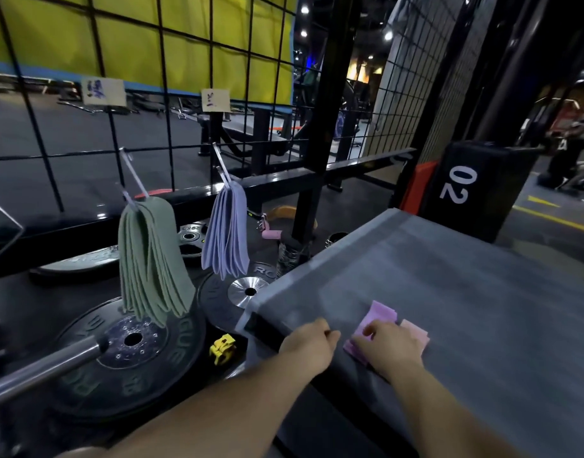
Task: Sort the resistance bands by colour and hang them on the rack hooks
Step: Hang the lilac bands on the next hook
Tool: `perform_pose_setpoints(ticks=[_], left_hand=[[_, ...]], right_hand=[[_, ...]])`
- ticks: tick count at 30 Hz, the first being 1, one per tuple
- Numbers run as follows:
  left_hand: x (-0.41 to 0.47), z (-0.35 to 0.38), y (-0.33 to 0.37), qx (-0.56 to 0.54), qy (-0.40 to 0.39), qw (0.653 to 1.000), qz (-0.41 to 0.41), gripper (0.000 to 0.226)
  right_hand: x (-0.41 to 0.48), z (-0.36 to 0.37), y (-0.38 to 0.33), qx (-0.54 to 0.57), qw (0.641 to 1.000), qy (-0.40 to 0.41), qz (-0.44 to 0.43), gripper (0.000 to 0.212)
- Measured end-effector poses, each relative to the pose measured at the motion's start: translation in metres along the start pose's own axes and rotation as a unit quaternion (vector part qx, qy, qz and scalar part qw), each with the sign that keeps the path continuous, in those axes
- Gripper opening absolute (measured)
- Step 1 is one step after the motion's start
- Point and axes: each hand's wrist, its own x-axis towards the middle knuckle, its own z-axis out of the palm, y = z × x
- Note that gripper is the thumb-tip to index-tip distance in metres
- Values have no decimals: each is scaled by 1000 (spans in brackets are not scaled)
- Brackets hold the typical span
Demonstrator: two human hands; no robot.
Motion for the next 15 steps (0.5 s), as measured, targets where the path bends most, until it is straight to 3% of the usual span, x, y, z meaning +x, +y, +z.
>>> perform_pose_setpoints(ticks=[4,11,15], left_hand=[[5,7,2,-21,-17,999,21,38],[11,5,1,-58,15,996,65,39],[11,-4,2,-63,55,993,86,53]], right_hand=[[2,-1,-4,-51,998,-22,12,27],[-4,-16,-14,-41,996,70,-24,26],[-9,-31,-29,-6,991,125,-44,31]])
